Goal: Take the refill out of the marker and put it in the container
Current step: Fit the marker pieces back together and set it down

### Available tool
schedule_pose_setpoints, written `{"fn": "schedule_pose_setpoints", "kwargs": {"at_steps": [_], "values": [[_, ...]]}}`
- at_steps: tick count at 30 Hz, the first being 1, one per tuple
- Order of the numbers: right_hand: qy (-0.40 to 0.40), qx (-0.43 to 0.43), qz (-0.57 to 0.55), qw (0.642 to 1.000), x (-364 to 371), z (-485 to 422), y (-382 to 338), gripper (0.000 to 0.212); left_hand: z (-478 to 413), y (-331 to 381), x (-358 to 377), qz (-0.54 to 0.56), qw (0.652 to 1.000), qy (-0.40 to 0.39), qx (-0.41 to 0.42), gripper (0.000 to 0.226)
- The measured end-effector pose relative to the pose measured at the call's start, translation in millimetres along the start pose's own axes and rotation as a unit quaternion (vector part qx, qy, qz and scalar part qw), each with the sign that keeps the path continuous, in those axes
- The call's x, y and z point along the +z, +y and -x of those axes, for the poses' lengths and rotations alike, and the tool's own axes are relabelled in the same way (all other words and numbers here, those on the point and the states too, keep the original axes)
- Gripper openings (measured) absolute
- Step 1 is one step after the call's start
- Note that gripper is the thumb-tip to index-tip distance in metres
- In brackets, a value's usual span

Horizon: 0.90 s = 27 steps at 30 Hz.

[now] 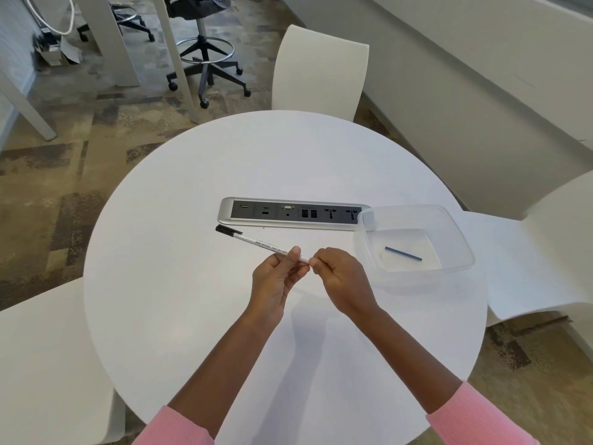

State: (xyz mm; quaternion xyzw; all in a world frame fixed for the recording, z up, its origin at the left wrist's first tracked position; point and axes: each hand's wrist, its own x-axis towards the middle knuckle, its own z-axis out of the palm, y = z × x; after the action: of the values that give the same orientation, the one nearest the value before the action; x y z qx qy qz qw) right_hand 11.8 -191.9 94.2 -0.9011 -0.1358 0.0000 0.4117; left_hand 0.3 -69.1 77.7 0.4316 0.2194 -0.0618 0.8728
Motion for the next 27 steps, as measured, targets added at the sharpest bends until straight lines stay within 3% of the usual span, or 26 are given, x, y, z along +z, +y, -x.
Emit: {"fn": "schedule_pose_setpoints", "kwargs": {"at_steps": [6, 10, 12, 13, 16, 19, 21, 27], "values": [[-0.057, 0.168, -0.196, 0.964, -2.7, -2.8, -3.1, 0.034, 0.8, 2.0, -4.1, -0.044, 0.998, -0.029, 0.021, 0.012], [-0.144, 0.329, -0.391, 0.848, -8.6, -5.4, -1.7, 0.034, 0.6, 2.8, -5.7, -0.070, 0.996, -0.048, 0.031, 0.013], [-0.165, 0.337, -0.409, 0.832, -12.0, -5.1, -0.7, 0.034, 0.6, 2.2, -5.5, -0.071, 0.996, -0.046, 0.034, 0.013], [-0.159, 0.324, -0.393, 0.846, -12.5, -5.0, -0.5, 0.035, 0.6, 1.9, -5.0, -0.068, 0.996, -0.044, 0.036, 0.013], [-0.091, 0.224, -0.248, 0.938, -8.0, 0.0, -1.7, 0.040, 0.4, 1.5, -2.5, -0.043, 0.998, -0.029, 0.035, 0.014], [0.007, 0.095, -0.069, 0.993, -0.1, 10.1, 1.8, 0.027, -0.5, 2.7, -0.2, -0.016, 0.999, -0.021, 0.030, 0.014], [0.042, 0.025, 0.001, 0.999, 3.4, 15.6, 4.8, 0.015, -1.2, 3.4, 0.9, -0.001, 1.000, -0.015, 0.025, 0.014], [0.102, -0.080, 0.129, 0.983, 5.8, 15.8, 3.4, 0.014, -1.3, 1.2, 1.8, 0.013, 1.000, -0.014, 0.018, 0.014]]}}
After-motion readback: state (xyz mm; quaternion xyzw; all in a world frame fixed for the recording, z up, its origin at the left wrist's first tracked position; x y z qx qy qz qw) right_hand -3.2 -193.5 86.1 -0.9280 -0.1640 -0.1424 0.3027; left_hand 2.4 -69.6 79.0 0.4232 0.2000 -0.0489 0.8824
